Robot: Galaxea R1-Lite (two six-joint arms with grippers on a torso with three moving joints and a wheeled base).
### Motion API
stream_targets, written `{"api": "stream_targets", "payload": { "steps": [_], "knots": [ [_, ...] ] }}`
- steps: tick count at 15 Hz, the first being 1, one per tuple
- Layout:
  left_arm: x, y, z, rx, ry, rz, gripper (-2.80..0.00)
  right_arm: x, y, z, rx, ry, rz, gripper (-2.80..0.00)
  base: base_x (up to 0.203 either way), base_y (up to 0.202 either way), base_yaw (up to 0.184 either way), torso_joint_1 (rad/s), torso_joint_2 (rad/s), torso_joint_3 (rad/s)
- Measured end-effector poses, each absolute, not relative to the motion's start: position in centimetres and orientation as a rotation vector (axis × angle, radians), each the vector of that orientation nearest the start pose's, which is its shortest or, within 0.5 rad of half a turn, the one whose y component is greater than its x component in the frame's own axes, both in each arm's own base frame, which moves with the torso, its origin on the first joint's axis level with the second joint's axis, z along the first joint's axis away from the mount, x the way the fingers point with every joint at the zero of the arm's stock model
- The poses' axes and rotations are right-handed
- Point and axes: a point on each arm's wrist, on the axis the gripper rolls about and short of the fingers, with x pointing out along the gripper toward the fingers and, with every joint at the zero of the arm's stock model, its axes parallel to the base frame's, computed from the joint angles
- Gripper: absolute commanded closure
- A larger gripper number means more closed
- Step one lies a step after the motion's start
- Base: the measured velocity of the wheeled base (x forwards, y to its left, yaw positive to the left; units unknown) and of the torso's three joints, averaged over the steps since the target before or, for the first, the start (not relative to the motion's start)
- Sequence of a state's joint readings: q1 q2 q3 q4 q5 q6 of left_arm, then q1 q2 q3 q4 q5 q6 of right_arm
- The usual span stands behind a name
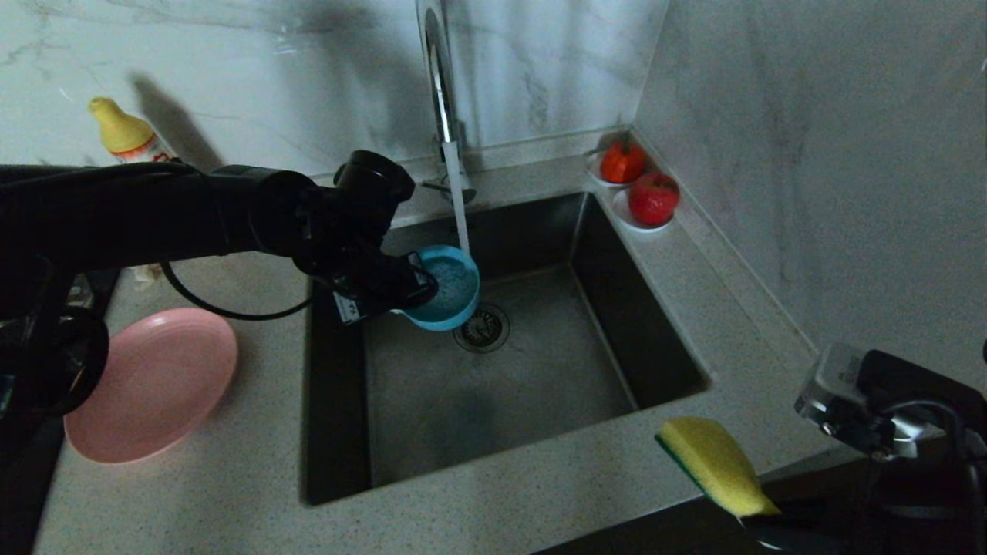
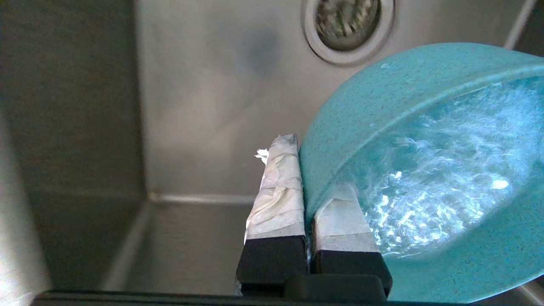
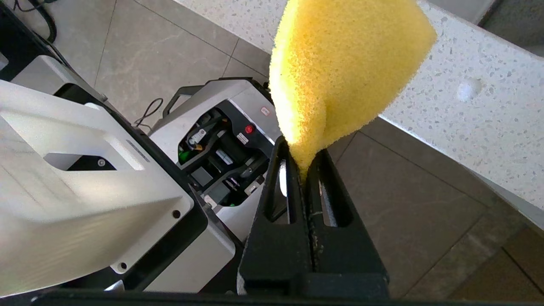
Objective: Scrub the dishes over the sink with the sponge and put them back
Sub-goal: Wash the bowl
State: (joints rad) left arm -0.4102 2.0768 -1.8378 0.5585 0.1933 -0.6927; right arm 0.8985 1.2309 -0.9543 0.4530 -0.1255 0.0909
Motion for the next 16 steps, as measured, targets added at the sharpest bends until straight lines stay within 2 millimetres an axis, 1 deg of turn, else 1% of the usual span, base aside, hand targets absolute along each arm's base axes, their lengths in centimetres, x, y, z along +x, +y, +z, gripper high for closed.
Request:
{"api": "stream_targets", "payload": {
  "steps": [3,6,9,11,13,16],
  "knots": [
    [35.9,-14.8,23.9,-0.375,0.72,0.12,0.0,10.4,12.6,24.0,-0.281,0.678,0.706,0.0,0.0,0.0,0.0,0.0,0.0,0.0],
    [33.8,-13.7,26.3,-0.341,0.645,0.154,0.0,10.3,12.5,24.0,-0.28,0.678,0.705,0.0,0.0,0.0,0.0,0.0,0.0,0.0],
    [31.6,-12.6,28.3,-0.328,0.583,0.167,0.0,10.4,12.6,23.9,-0.283,0.682,0.705,0.0,0.0,0.0,0.0,0.0,0.0,0.0],
    [30.5,-12.1,29.4,-0.339,0.521,0.152,0.0,10.5,12.7,23.8,-0.287,0.688,0.704,0.0,0.0,0.0,0.0,0.0,0.0,0.0],
    [29.8,-11.7,30.1,-0.336,0.447,0.121,0.0,10.6,12.9,23.6,-0.291,0.699,0.705,0.0,0.0,0.0,0.0,0.0,0.0,0.0],
    [28.9,-11.3,30.9,-0.278,0.327,0.064,0.0,10.9,13.3,23.2,-0.296,0.722,0.711,0.0,0.0,0.0,0.0,0.0,0.0,0.0]
  ]
}}
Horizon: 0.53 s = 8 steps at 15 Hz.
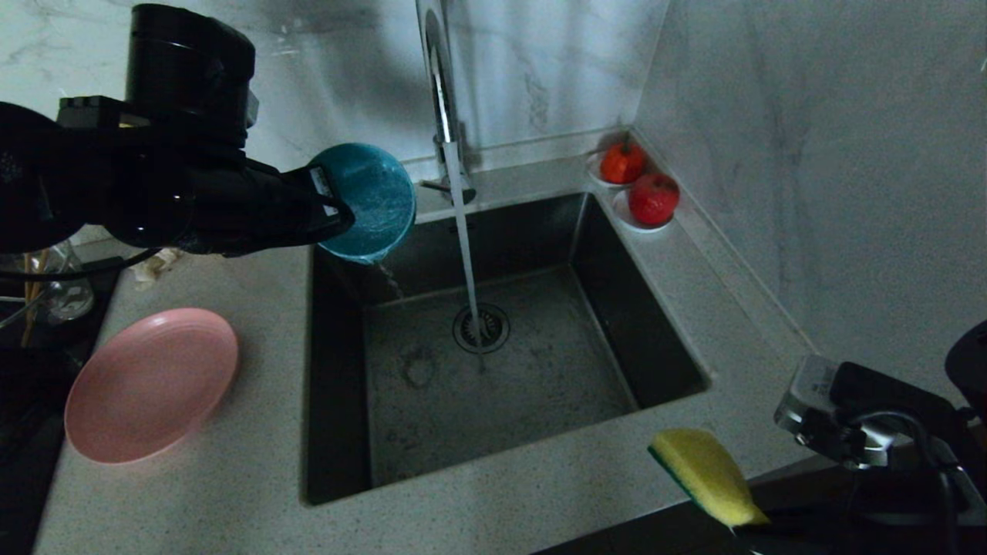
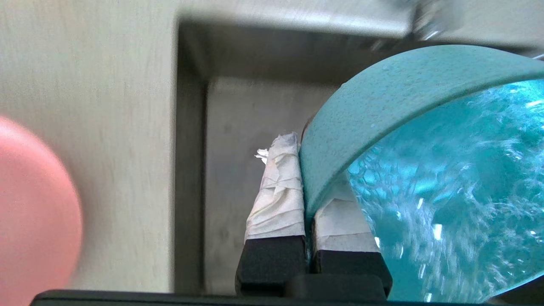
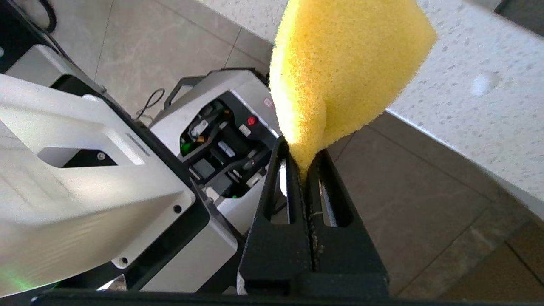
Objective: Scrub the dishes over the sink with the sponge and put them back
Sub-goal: Wash the bowl
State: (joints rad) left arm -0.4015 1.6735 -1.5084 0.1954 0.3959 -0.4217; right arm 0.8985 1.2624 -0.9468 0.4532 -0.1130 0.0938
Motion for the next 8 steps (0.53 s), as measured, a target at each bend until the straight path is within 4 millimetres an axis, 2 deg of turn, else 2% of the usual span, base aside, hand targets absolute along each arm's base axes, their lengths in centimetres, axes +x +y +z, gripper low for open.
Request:
{"api": "stream_targets", "payload": {
  "steps": [8],
  "knots": [
    [28.77,-11.29,31.65,-0.18,0.063,-0.005,0.0,11.18,13.69,22.88,-0.306,0.739,0.712,0.0,0.0,0.0,0.0,0.0,0.0,0.0]
  ]
}}
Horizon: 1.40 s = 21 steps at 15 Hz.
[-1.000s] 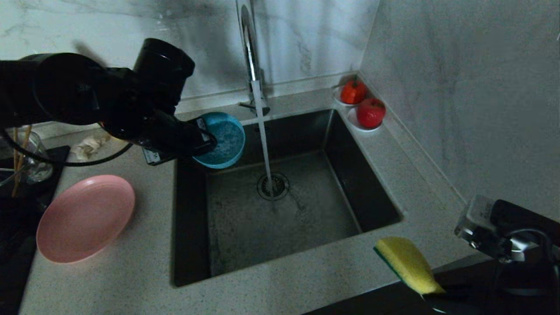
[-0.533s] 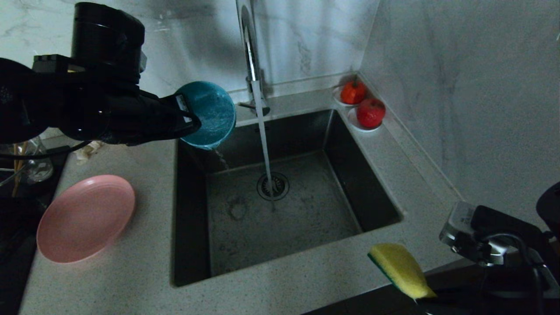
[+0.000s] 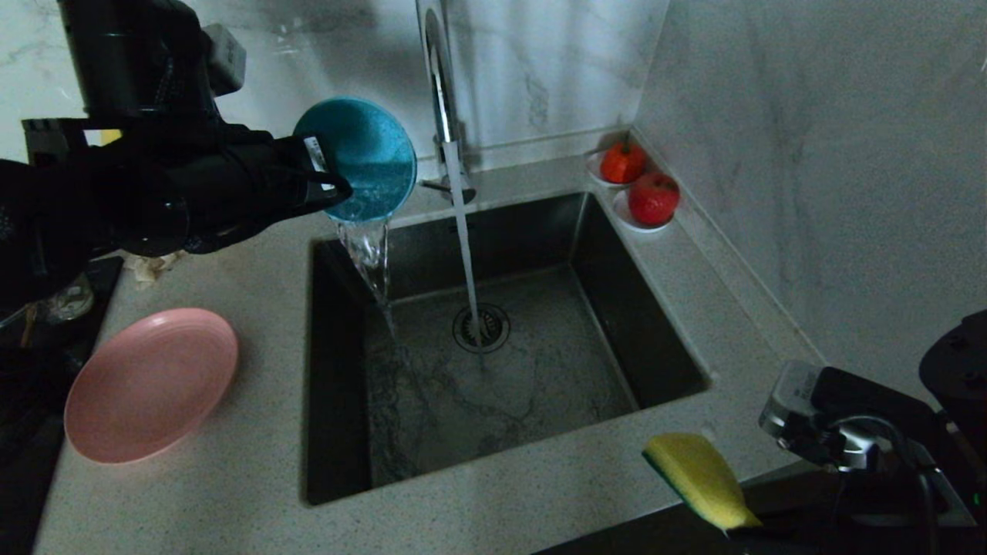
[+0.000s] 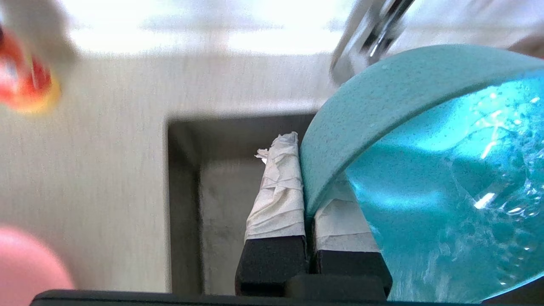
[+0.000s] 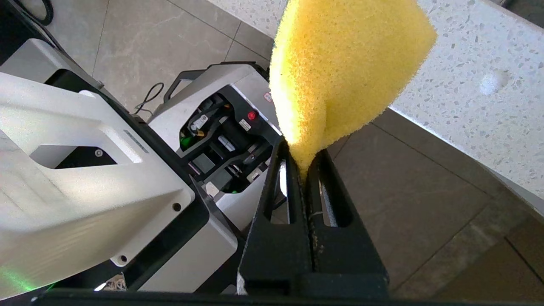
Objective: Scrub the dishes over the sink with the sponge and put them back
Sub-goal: Wash the bowl
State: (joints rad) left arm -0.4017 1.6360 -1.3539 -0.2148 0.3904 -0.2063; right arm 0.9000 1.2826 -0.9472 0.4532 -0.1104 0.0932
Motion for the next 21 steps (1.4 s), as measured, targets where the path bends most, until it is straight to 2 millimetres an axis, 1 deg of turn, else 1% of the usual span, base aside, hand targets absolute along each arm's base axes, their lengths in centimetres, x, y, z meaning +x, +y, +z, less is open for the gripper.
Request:
{"api": "stream_targets", "payload": {
  "steps": [4,8,11,16,19,21],
  "knots": [
    [28.9,-11.4,30.2,-0.092,-0.038,-0.06,0.0,11.2,13.8,22.8,-0.308,0.742,0.714,0.0,0.0,0.0,0.0,0.0,0.0,0.0],
    [28.5,-11.5,28.7,-0.015,-0.16,-0.123,0.0,11.3,13.9,22.9,-0.307,0.739,0.715,0.0,0.0,0.0,0.0,0.0,0.0,0.0],
    [28.1,-11.3,28.3,0.023,-0.244,-0.132,0.0,11.3,13.9,23.0,-0.308,0.739,0.716,0.0,0.0,0.0,0.0,0.0,0.0,0.0],
    [27.4,-11.0,27.5,0.082,-0.31,-0.117,0.0,11.4,13.9,23.0,-0.307,0.738,0.714,0.0,0.0,0.0,0.0,0.0,0.0,0.0],
    [27.0,-10.9,27.8,0.137,-0.424,-0.088,0.0,11.4,14.0,23.1,-0.306,0.735,0.714,0.0,0.0,0.0,0.0,0.0,0.0,0.0],
    [26.9,-10.9,27.9,0.163,-0.458,-0.075,0.0,11.4,14.0,23.1,-0.305,0.735,0.716,0.0,0.0,0.0,0.0,0.0,0.0,0.0]
  ]
}}
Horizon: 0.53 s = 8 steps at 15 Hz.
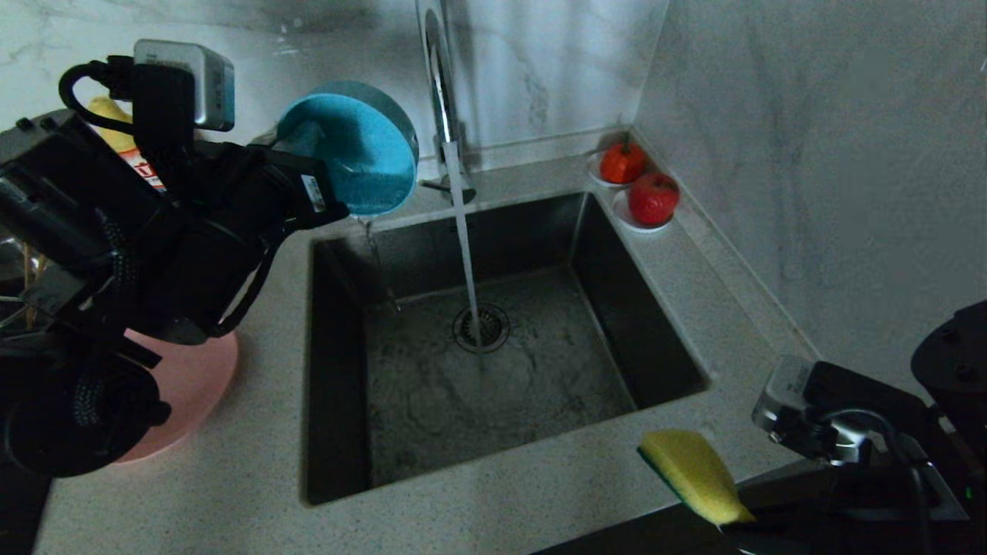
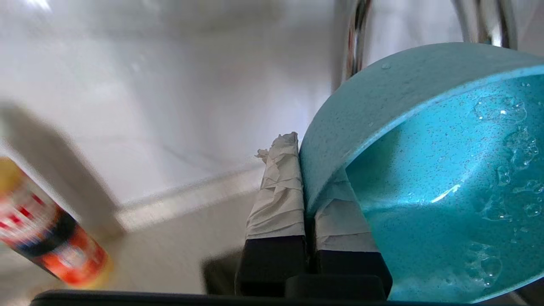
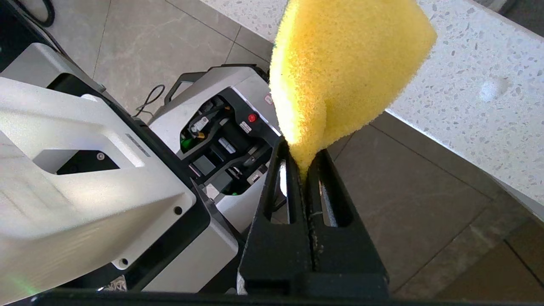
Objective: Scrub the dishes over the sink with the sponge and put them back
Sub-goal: Wash the bowl
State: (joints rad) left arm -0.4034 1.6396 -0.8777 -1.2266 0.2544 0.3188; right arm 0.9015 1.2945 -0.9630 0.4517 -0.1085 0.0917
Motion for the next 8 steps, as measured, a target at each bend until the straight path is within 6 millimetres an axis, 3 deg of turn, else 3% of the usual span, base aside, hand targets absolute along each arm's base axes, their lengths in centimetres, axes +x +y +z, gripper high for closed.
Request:
{"api": "stream_targets", "payload": {
  "steps": [8],
  "knots": [
    [26.31,-10.72,28.5,0.194,-0.586,-0.04,0.0,11.59,14.24,22.9,-0.3,0.725,0.716,0.0,0.0,0.0,0.0,0.0,0.0,0.0]
  ]
}}
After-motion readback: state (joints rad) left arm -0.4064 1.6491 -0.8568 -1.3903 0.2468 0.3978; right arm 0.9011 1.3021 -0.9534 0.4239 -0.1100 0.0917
